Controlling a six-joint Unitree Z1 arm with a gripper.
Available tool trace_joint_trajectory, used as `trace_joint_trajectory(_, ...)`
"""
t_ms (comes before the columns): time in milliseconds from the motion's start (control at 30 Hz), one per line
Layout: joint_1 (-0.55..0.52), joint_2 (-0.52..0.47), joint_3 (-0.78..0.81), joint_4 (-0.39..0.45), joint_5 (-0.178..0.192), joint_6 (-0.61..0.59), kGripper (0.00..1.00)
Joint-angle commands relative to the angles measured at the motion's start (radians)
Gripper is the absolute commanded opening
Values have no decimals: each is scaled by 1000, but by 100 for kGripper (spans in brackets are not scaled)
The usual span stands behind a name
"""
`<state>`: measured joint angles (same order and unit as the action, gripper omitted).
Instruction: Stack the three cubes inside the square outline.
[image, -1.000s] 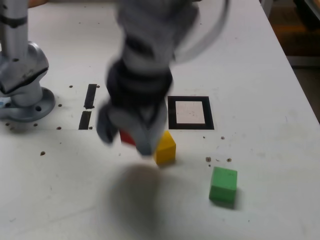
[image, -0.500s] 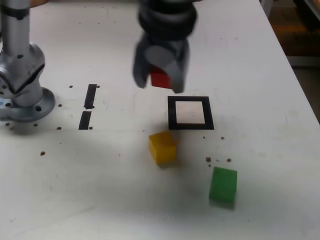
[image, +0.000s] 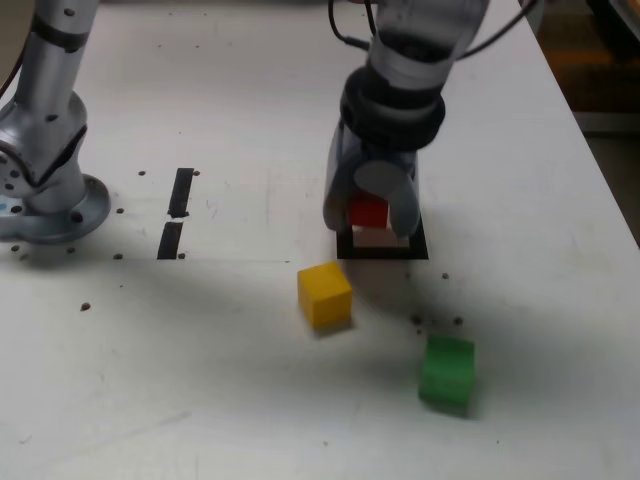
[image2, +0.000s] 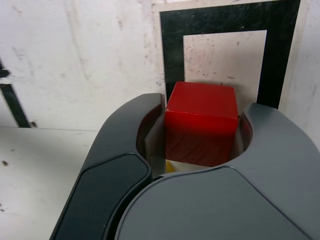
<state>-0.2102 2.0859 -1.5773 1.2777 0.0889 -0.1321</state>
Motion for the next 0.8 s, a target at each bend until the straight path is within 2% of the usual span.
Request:
trace_joint_trajectory(0,5,12,5,-9,-1,0,19)
trace_joint_trajectory(233,18,21,12,-31,23,1,23)
trace_joint_trajectory(333,22,23,15,-32,32,0,29)
trace_joint_trajectory(400,24,26,15,-32,31,1,38)
trace_joint_trajectory(567,25,31,12,-35,22,8,82)
trace_joint_trajectory(600,25,31,11,-35,21,9,87)
trace_joint_trajectory(767,25,22,1,-24,22,10,97)
